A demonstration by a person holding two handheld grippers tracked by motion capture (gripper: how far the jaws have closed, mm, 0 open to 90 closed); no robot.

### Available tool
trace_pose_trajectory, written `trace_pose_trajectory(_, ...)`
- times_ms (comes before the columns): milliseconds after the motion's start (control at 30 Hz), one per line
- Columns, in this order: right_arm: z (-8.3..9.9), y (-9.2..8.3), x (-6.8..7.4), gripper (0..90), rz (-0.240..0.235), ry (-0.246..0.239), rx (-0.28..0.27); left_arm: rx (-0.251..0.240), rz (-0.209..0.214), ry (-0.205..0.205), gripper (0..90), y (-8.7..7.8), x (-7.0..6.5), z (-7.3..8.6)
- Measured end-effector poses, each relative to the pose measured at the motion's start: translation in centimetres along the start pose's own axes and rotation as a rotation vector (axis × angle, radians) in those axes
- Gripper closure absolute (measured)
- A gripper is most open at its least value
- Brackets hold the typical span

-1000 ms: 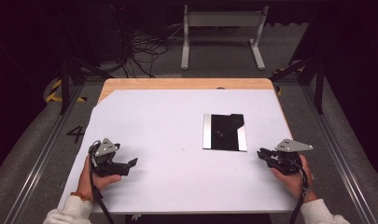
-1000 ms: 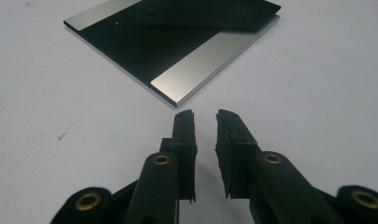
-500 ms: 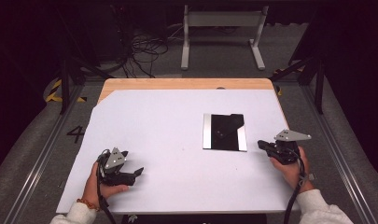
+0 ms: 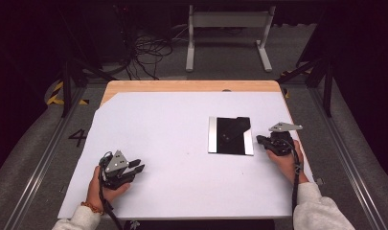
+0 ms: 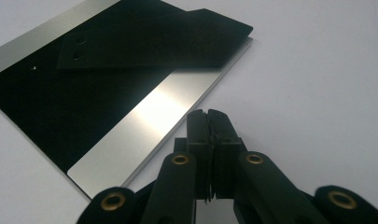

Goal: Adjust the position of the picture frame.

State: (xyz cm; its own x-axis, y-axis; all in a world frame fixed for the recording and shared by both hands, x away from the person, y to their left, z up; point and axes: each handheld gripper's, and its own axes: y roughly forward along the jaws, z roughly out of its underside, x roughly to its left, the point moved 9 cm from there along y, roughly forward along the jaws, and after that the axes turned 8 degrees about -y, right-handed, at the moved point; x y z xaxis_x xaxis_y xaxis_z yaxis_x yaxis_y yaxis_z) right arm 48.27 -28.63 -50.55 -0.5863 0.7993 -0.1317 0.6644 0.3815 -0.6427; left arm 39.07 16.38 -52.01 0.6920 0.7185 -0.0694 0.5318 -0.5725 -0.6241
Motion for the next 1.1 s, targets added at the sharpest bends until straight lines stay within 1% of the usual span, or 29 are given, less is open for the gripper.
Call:
trace_pose_trajectory(33, 0.0, 0.1, 0.1, 89.0, -0.005, 0.004, 0.003, -0.002, 0.016, -0.003, 79.7, 0.0, -0.1, 0.0)
trace_pose_trajectory(67, 0.0, 0.3, 0.2, 89.0, -0.006, 0.002, 0.008, -0.002, 0.016, -0.003, 83.7, 0.0, -0.1, 0.0)
trace_pose_trajectory(100, 0.0, 0.3, 0.2, 89.0, -0.006, 0.002, 0.008, 0.003, 0.008, 0.001, 83.7, 0.0, -0.1, 0.0)
trace_pose_trajectory(167, -0.1, 0.8, 0.8, 89.2, -0.022, -0.006, 0.02, 0.006, 0.022, 0.003, 89.7, -0.1, -0.2, 0.0)
trace_pose_trajectory(233, -0.1, 1.1, 1.1, 89.6, -0.027, -0.01, 0.027, 0.01, 0.022, 0.004, 89.9, -0.1, -0.3, 0.0)
trace_pose_trajectory(300, -0.2, 1.2, 1.2, 90.0, -0.032, 0.006, 0.027, 0.01, 0.025, 0.005, 89.8, -0.1, -0.3, 0.0)
trace_pose_trajectory(333, -0.2, 1.2, 1.2, 90.0, -0.032, 0.006, 0.027, 0.01, 0.025, 0.005, 88.9, -0.1, -0.3, 0.0)
trace_pose_trajectory(367, -0.2, 1.2, 1.2, 90.0, -0.034, 0.013, 0.027, 0.003, 0.039, 0.001, 88.9, -0.1, -0.4, -0.1)
trace_pose_trajectory(400, -0.2, 1.2, 1.2, 90.0, -0.047, 0.03, 0.024, 0.002, 0.038, 0.006, 88.2, -0.1, -0.4, -0.1)
trace_pose_trajectory(433, -0.2, 1.2, 1.4, 90.0, -0.056, 0.035, 0.025, 0.003, 0.038, 0.008, 88.1, 0.0, -0.5, -0.2)
trace_pose_trajectory(500, -0.3, 1.2, 2.1, 90.0, -0.08, 0.016, 0.024, 0.006, 0.038, 0.014, 88.3, 0.1, -0.6, -0.2)
trace_pose_trajectory(533, -0.3, 1.2, 2.1, 90.0, -0.08, 0.016, 0.024, 0.006, 0.038, 0.014, 88.3, 0.1, -0.6, -0.2)
trace_pose_trajectory(567, -0.3, 1.2, 2.5, 90.0, -0.088, 0.009, 0.022, 0.008, 0.04, 0.017, 88.3, 0.1, -0.6, -0.2)
trace_pose_trajectory(600, -0.4, 1.3, 2.9, 90.0, -0.084, -0.008, 0.026, 0.008, 0.041, 0.016, 88.3, 0.2, -0.7, -0.3)
trace_pose_trajectory(633, -0.6, 1.3, 3.6, 90.0, -0.104, -0.022, 0.025, 0.008, 0.041, 0.023, 88.1, 0.2, -0.7, -0.3)
trace_pose_trajectory(700, -0.6, 1.4, 3.9, 90.0, -0.105, -0.028, 0.025, 0.009, 0.04, 0.025, 87.9, 0.2, -0.7, -0.3)
trace_pose_trajectory(733, -0.7, 1.4, 4.5, 90.0, -0.11, -0.043, 0.026, 0.009, 0.047, 0.022, 87.9, 0.2, -0.8, -0.3)
trace_pose_trajectory(767, -0.7, 1.4, 4.5, 90.0, -0.11, -0.043, 0.026, 0.009, 0.047, 0.022, 87.9, 0.2, -0.8, -0.3)
trace_pose_trajectory(800, -0.8, 1.4, 4.8, 90.0, -0.122, -0.049, 0.027, 0.01, 0.047, 0.023, 87.9, 0.2, -0.8, -0.3)
trace_pose_trajectory(833, -0.9, 1.5, 5.4, 90.0, -0.123, -0.06, 0.024, 0.008, 0.052, 0.017, 88.3, 0.3, -0.8, -0.4)
trace_pose_trajectory(900, -0.9, 1.5, 5.6, 90.0, -0.124, -0.064, 0.026, 0.011, 0.05, 0.025, 88.6, 0.3, -0.8, -0.4)
trace_pose_trajectory(933, -1.0, 1.5, 6.0, 90.0, -0.139, -0.074, 0.027, 0.014, 0.052, 0.026, 88.8, 0.3, -0.9, -0.4)
trace_pose_trajectory(1100, -1.2, 1.6, 6.7, 90.0, -0.153, -0.085, 0.023, 0.014, 0.056, 0.028, 89.7, 0.7, -1.0, -0.8)
